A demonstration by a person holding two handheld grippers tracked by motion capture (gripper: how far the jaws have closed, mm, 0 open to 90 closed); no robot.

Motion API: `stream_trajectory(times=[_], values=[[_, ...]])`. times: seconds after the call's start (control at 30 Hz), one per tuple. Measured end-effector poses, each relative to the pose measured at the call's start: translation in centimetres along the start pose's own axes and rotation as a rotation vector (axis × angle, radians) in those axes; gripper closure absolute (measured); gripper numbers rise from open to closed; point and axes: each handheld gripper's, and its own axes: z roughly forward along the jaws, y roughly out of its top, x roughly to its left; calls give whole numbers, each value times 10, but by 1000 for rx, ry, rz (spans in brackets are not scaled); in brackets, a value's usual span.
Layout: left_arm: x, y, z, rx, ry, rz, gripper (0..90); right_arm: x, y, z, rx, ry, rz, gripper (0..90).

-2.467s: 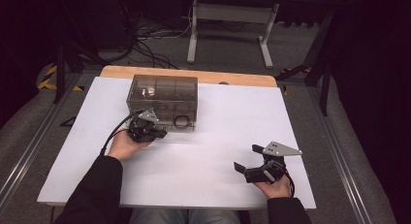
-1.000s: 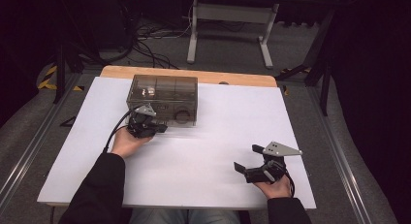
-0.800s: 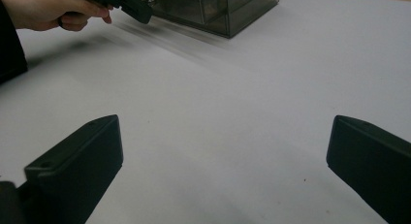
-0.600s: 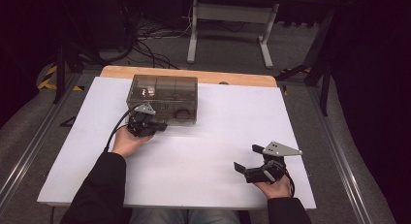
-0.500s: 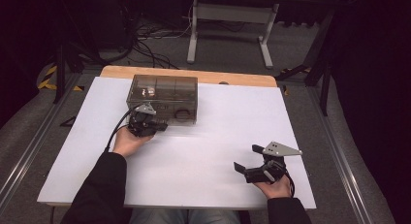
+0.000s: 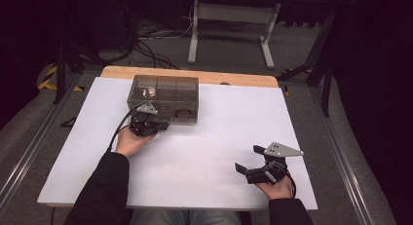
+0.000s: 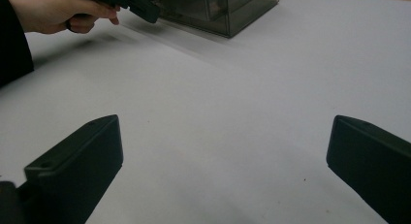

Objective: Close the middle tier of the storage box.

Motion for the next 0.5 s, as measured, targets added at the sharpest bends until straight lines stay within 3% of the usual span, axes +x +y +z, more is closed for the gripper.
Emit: stream_trajectory(times=[0.5], values=[[2,0,2,-19,25,-20,896,0,0,0,2,1,0,2]])
